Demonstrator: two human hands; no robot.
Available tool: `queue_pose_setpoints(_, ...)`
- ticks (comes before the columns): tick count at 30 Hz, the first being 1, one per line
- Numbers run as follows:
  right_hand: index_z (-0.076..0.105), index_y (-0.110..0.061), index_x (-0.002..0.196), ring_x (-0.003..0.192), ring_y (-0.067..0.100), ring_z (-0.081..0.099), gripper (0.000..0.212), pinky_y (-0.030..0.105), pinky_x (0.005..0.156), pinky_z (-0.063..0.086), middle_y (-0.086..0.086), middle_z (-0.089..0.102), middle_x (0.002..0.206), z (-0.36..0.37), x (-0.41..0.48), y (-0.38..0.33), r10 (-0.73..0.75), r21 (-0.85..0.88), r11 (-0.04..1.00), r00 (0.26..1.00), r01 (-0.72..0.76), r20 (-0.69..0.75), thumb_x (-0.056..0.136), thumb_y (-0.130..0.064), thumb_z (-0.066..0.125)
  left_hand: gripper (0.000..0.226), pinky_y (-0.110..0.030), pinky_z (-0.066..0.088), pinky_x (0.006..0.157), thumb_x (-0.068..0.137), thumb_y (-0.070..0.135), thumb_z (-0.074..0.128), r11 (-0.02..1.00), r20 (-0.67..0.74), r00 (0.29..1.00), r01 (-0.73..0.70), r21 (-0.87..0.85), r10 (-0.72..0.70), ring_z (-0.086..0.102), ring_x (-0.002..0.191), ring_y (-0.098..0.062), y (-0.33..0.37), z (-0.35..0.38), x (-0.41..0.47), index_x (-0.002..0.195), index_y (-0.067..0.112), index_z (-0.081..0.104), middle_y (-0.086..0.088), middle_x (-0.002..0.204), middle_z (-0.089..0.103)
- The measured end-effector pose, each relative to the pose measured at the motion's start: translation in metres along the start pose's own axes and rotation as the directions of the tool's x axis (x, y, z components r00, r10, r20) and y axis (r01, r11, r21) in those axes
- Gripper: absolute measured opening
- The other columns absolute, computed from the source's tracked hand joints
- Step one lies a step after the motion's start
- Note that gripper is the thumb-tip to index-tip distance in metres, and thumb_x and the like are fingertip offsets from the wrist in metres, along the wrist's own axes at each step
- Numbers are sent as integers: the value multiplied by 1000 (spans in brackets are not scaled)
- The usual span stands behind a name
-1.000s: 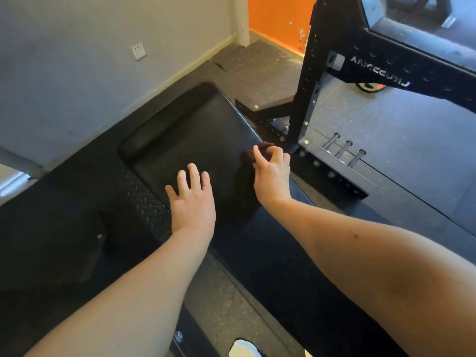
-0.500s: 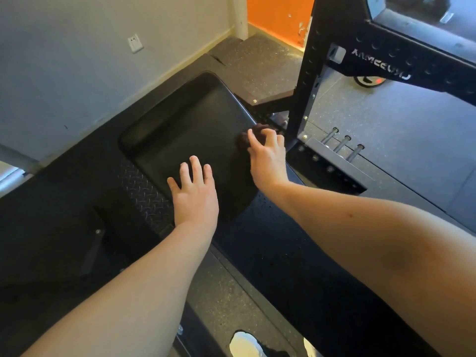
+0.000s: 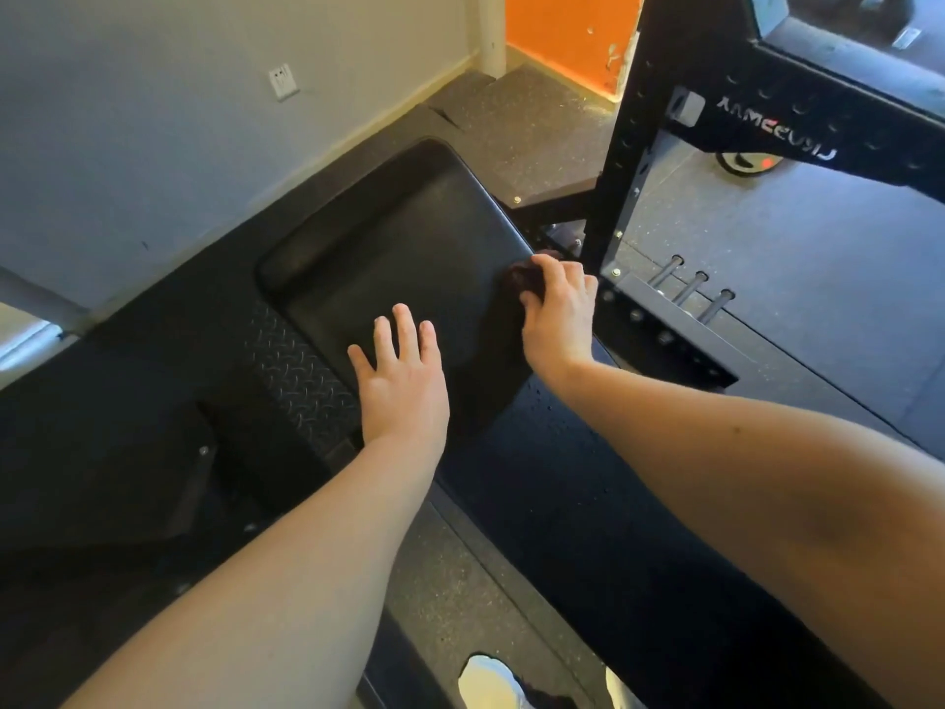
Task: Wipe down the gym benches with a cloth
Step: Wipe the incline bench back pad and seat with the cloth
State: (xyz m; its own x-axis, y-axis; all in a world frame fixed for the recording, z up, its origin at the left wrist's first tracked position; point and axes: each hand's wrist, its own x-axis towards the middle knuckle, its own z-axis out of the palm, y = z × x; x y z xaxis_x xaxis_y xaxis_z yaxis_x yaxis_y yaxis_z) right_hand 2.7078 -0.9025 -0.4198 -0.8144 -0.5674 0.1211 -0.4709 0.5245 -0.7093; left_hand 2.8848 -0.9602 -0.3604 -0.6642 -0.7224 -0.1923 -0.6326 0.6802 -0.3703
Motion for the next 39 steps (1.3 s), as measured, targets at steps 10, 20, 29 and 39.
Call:
queue_pose_setpoints(10,61,-24,108,116,27,40,30,49,95,48,4,47,128,-14,-91,24,-387,11,909,835,416,391,86,-4,68,98,-57,27,121,95,43,66,1000,-41,999,0,-14,-1,4,155,-41,-2,9,2,163,15,2,-21,168,-8)
queue_pose_setpoints(20,67,-17,105,119,25,39,18,46,105,42,0,51,125,5,-66,3,-65,14,998,997,64,51,90,-7,69,94,-54,26,122,95,42,68,998,-77,997,0,-65,-6,7,155,-38,-7,11,-1,163,19,8,-17,169,-2)
queue_pose_setpoints(29,72,-16,93,100,34,48,20,52,85,48,8,56,113,0,-72,5,-520,69,845,787,530,331,79,-3,71,64,-43,48,104,87,28,78,914,-248,955,53,-403,-165,42,130,-32,-41,23,-30,141,13,47,-13,148,36)
queue_pose_setpoints(39,74,-12,102,112,29,43,14,46,97,45,4,55,121,29,-103,-41,-276,56,961,946,270,171,88,-9,72,34,-49,58,82,95,26,71,262,265,850,413,-872,-455,65,92,-29,-46,21,-32,113,19,42,-5,107,60)
